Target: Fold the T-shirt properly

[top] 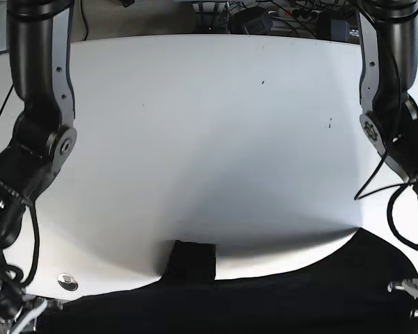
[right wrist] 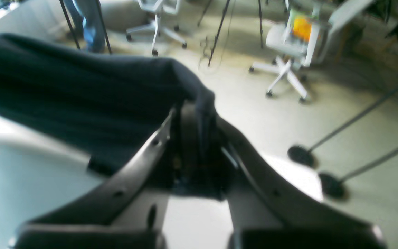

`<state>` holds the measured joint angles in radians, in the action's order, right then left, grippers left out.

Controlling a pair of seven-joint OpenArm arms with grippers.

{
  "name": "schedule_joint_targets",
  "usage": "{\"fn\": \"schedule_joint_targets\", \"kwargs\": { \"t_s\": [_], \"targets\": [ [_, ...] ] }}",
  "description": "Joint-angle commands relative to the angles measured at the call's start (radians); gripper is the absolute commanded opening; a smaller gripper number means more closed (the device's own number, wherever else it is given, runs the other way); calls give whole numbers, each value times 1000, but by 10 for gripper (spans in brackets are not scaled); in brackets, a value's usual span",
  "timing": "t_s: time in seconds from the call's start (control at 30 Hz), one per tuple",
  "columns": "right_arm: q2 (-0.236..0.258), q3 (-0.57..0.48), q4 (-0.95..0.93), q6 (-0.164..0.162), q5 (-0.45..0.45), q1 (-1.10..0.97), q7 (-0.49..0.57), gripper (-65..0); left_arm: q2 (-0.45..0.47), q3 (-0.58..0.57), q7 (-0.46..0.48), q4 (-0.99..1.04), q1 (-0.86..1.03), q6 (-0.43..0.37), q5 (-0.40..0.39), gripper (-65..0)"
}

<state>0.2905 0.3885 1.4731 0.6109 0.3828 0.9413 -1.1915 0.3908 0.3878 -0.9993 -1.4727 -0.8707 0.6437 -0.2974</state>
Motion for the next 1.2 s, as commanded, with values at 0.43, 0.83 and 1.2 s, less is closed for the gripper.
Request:
{"fn": "schedule_joint_targets", "kwargs": {
  "t_s": [0.43, 0.83, 1.2],
  "targets": [
    [-7, 152, 162, -18, 203, -907, 112, -633, -109, 241, 153, -259, 862, 54, 48, -644],
    [-10, 154, 202, -13, 203, -1142, 117, -633, -168, 374, 218, -260, 1103, 54, 46, -640],
    [-47, 158, 475, -21, 199, -1267, 112, -252, -212, 402, 213, -386, 1212, 54, 43, -335]
  ]
}}
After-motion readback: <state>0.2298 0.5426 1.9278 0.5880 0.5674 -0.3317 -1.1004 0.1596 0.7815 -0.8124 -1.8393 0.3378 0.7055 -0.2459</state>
